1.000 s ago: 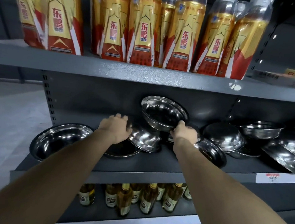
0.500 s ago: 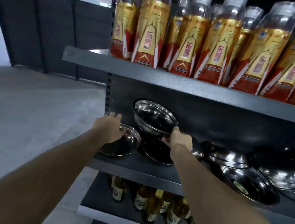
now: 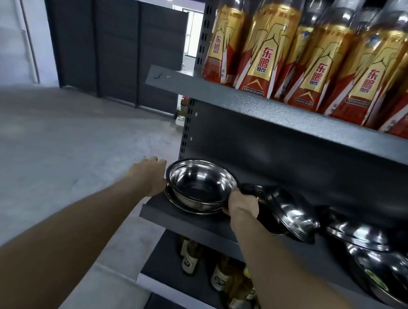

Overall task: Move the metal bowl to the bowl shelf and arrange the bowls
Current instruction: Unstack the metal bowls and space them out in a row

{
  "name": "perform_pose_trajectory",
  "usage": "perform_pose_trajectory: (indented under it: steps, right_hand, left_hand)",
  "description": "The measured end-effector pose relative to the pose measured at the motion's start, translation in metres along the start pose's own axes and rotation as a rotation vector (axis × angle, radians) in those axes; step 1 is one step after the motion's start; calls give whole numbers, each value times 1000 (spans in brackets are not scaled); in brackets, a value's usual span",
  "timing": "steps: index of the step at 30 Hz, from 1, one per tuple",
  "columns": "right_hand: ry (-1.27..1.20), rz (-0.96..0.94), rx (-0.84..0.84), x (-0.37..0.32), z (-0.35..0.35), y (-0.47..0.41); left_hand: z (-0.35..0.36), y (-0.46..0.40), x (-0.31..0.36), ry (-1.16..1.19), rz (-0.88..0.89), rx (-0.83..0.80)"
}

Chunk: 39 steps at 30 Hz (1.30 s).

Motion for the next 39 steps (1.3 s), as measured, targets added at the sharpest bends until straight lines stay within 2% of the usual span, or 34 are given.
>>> perform_pose_trajectory:
  steps: [10, 21, 27, 32, 39]
  right_hand:
    - [127, 70, 40, 5, 1, 3]
    - [-67, 30, -15, 6, 20, 5]
    - [130, 30, -25, 13, 15, -1]
    - [313, -69, 42, -2, -4, -3]
    - [198, -64, 137, -4, -60, -22]
  left_hand:
    - [7, -7, 8, -12, 45, -1]
    - [11, -8, 6, -40, 64, 2]
    - [9, -8, 11, -37, 72, 5]
    - [9, -11, 34, -14, 119, 11]
    - [12, -19, 97, -28, 226, 4]
Point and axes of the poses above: each hand's wrist, its own y-axis away from the middle knuckle, its own z-axis out of the palm, x = y × z, the point moved 8 cm from there along -y, towards the middle knuckle, and after that the axes turned 4 degrees about -y, right-handed, at the moved point
